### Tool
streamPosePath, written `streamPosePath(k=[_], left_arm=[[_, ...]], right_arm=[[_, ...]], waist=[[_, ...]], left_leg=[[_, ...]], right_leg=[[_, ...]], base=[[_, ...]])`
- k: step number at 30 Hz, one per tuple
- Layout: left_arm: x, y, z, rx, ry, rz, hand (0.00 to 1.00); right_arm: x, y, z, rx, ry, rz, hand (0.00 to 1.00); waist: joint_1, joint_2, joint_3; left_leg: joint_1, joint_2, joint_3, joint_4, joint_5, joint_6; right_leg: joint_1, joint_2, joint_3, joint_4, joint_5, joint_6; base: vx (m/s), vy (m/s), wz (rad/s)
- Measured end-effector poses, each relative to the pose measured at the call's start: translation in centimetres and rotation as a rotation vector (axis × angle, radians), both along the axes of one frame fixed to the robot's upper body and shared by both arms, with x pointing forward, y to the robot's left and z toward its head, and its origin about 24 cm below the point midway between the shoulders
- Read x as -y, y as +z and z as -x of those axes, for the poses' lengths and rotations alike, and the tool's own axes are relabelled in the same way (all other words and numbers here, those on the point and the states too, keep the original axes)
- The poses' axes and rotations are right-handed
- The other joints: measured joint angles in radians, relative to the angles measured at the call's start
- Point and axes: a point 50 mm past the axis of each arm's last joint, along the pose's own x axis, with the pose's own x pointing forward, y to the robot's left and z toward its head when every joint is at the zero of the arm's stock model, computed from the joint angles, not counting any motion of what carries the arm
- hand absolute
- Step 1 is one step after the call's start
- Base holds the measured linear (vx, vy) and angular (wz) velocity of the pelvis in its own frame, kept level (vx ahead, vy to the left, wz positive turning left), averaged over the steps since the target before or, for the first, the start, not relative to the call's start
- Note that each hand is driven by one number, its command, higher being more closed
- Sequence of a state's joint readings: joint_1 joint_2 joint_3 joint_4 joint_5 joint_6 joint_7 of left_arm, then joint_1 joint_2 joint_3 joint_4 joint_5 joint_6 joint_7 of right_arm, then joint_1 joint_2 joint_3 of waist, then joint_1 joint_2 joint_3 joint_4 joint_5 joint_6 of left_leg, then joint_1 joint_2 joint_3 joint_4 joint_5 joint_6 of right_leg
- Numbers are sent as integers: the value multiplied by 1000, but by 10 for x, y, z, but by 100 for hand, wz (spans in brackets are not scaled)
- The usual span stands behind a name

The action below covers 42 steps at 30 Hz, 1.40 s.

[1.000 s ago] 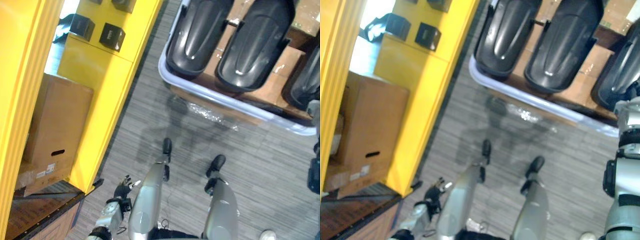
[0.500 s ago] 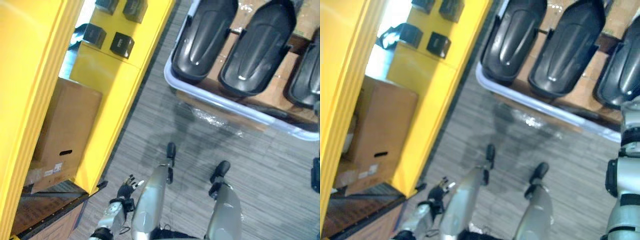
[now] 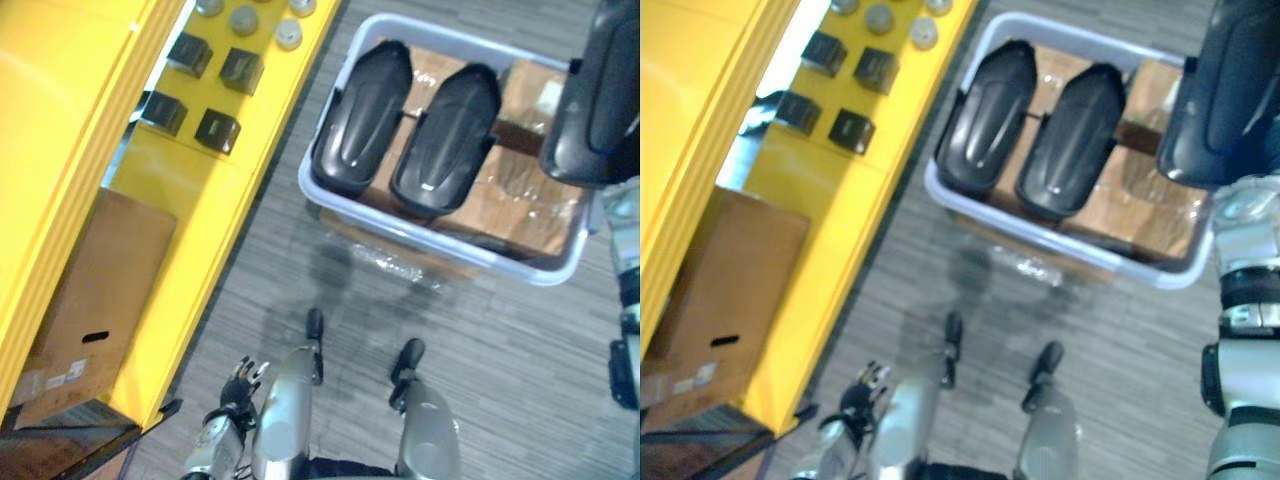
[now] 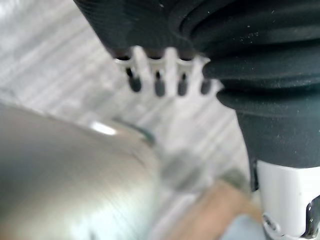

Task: Walk over and take plastic housings, then place them on the shelf

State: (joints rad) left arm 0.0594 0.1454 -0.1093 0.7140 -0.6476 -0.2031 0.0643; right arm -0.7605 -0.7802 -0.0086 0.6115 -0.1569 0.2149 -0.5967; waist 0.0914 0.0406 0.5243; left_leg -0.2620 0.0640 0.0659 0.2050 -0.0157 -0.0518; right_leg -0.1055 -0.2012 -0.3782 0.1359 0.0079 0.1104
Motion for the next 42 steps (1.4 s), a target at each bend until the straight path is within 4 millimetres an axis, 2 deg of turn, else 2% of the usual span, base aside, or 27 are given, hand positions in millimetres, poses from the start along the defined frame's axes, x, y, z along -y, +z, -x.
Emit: streamPosePath(k=[1, 2, 3, 4, 5, 7, 9, 11, 15, 17, 20, 22, 24, 27, 33, 37, 42], left_arm=[[-8, 10, -2, 42, 61, -56, 0], [-14, 16, -3, 65, 95, -84, 0], [-27, 38, -11, 156, 160, -177, 0], [-31, 48, -15, 194, 177, -207, 0], [-36, 66, -24, 270, 191, -256, 0], [-36, 90, -34, 372, 164, -313, 0], [-25, 117, -48, 490, 88, -339, 0], [-14, 131, -58, 550, 13, -335, 0], [30, 157, -82, 669, -257, -306, 0], [55, 167, -94, 694, -415, -260, 0], [71, 178, -109, 699, -542, -221, 0], [75, 183, -122, 669, -587, -216, 0], [75, 182, -129, 639, -613, -224, 0], [80, 171, -128, 573, -657, -177, 0], [89, 163, -126, 506, -687, 0, 0], [95, 159, -125, 483, -696, 44, 0], [96, 165, -128, 504, -702, 38, 0]], right_arm=[[-10, -13, 2, 11, 25, 0, 100], [-15, -20, 4, 15, 39, -9, 100], [-30, -41, 11, 19, 74, -11, 100], [-36, -48, 14, 15, 89, -11, 100], [-46, -62, 20, 9, 114, -2, 100], [-58, -79, 30, 5, 145, 18, 100], [-65, -88, 37, 16, 162, 50, 100], [-68, -86, 38, 39, 178, 77, 100], [-77, -71, 40, 130, 231, 142, 100], [-91, -59, 33, 179, 291, 184, 100], [-105, -47, 27, 224, 366, 221, 100], [-115, -39, 23, 248, 421, 241, 100], [-122, -36, 22, 259, 468, 257, 100], [-132, -36, 20, 266, 524, 259, 100], [-151, -43, 18, 222, 635, 300, 100], [-161, -52, 16, 173, 687, 317, 100], [-171, -72, 11, 79, 744, 298, 100]], waist=[[-2, -26, -23], [-3, -39, -35], [-5, -73, -80], [-8, -83, -98], [-11, -98, -134], [-21, -108, -196], [-42, -103, -261], [-49, -97, -294], [-54, -90, -333], [-61, -87, -353], [-74, -75, -362], [-83, -71, -367], [-85, -72, -369], [-95, -66, -386], [-102, -72, -412], [-104, -80, -427], [-102, -88, -433]], left_leg=[[23, 1, 2, -26, 4, -6], [34, 1, 1, -39, 6, -9], [61, 2, 4, -73, 10, -15], [72, 2, 5, -84, 11, -17], [99, -1, 13, -107, 12, -18], [137, -8, 28, -137, 13, -18], [196, -19, 35, -175, 13, -18], [228, -20, 45, -197, 13, -18], [288, -23, 71, -220, 15, -15], [306, -23, 97, -233, 21, -15], [314, -16, 111, -233, 31, -17], [317, -13, 116, -235, 33, -20], [323, -12, 134, -248, 44, -20], [332, -12, 135, -287, 68, -16], [330, -5, 135, -294, 85, -13], [330, -5, 134, -294, 91, -13], [328, -8, 131, -294, 93, -13]], right_leg=[[20, 5, -4, -18, 0, 0], [29, 7, -6, -27, 0, 0], [49, 12, -10, -49, 0, 0], [59, 13, -12, -57, 0, 0], [80, 12, -14, -71, 0, 0], [114, 9, -23, -96, 4, 8], [165, 6, -35, -117, 14, 22], [182, 3, -35, -120, 17, 27], [214, -5, -33, -120, 22, 33], [213, -6, -26, -121, 25, 30], [213, 3, -15, -135, 51, 16], [213, 8, -4, -147, 58, 8], [213, 11, -1, -156, 58, 8], [213, 19, -5, -176, 60, 1], [214, 29, -5, -188, 73, -13], [221, 31, -6, -203, 80, -13], [227, 31, -9, -215, 90, -11]], base=[[112, -33, 2], [155, -46, 2], [133, -41, 3], [204, -39, 0], [166, -19, -5], [179, -7, -2], [155, 8, -1], [82, 29, -13], [39, 29, -19], [-24, 13, -29], [-67, 1, -23], [-95, -9, -15], [-103, -25, -14], [-127, -28, -2], [-83, -4, -2], [-11, 0, 0], [0, 0, 0]])
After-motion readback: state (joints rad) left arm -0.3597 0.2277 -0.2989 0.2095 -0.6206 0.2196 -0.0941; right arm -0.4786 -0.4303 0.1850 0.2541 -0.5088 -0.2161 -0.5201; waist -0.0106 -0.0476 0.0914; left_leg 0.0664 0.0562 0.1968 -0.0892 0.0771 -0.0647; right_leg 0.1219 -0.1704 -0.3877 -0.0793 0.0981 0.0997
